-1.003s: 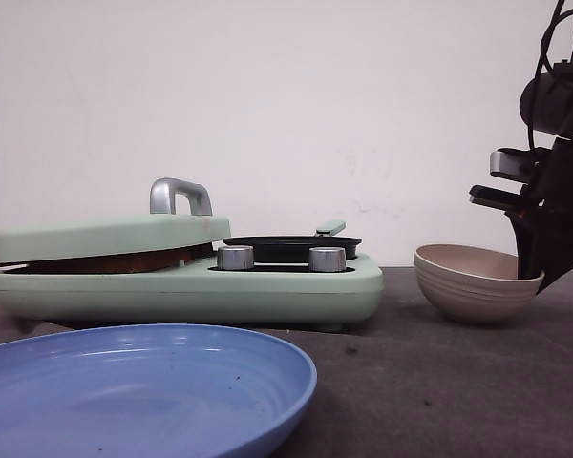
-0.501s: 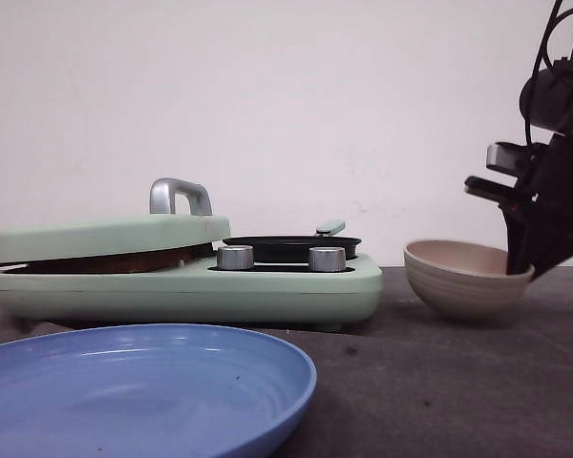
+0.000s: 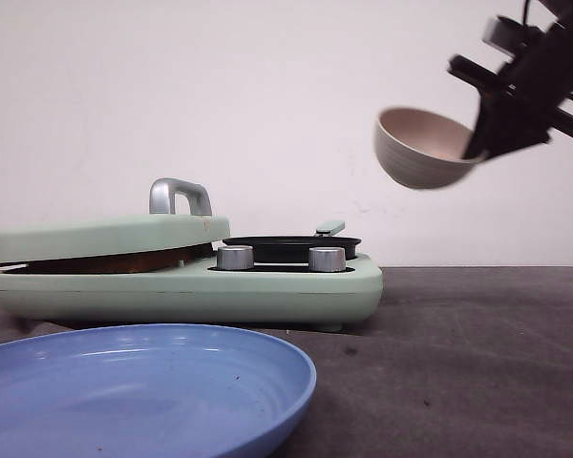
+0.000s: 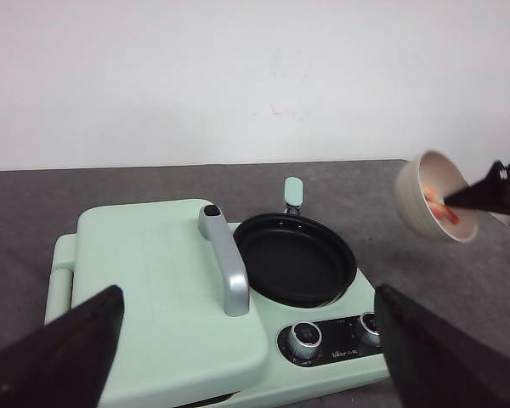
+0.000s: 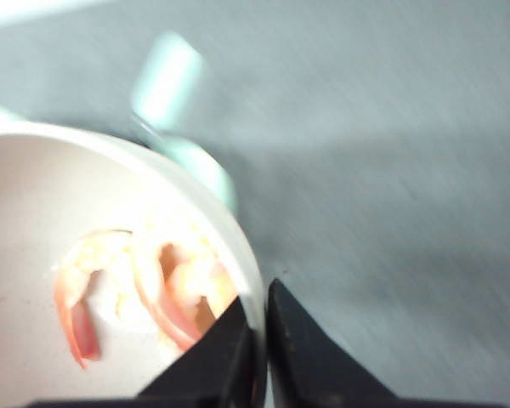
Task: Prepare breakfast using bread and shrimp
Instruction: 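Lift the shrimp bowl with the right gripper over the frying pan, then tilt the bowl with the right gripper to pour shrimp into the pan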
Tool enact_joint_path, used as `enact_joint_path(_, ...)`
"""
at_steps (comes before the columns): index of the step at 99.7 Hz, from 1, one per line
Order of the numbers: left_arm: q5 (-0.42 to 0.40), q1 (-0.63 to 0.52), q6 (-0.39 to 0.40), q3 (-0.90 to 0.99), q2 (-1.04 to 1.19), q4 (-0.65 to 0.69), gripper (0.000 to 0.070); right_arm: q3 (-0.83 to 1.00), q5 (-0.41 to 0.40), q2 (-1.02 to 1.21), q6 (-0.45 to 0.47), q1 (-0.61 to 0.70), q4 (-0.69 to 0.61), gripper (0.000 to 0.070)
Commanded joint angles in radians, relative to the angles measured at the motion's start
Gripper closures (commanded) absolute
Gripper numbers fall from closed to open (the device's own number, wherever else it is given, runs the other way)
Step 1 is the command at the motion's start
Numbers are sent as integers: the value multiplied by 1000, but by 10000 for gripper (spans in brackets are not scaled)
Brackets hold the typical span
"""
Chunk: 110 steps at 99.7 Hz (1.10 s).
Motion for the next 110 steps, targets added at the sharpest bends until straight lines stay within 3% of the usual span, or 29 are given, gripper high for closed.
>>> enact_joint_path(1, -2, 0, -5, 8, 3, 4, 191, 22, -6, 6, 25, 26, 45, 700)
enact_joint_path(16, -2, 0, -4, 8, 3, -2, 191, 22, 60, 8, -3, 96, 170, 700)
enact_joint_path(39, -1, 0, -1, 8, 4, -2, 190, 22, 242, 21, -144, 221, 422, 700)
enact_joint_path(52, 0, 0, -1, 8, 4, -2, 190, 22, 373, 65, -285, 296, 550, 700)
enact_joint_path(74, 3, 0, -1, 8, 4, -3, 191, 22, 488, 170, -457, 372, 711, 700)
enact_joint_path(93, 7, 0, 5, 8, 3, -9, 191, 22, 630, 248, -703, 435, 810, 700)
enact_joint_path(110, 7, -1, 15, 8, 3, -28, 191, 22, 700, 291, -901, 473, 882, 700)
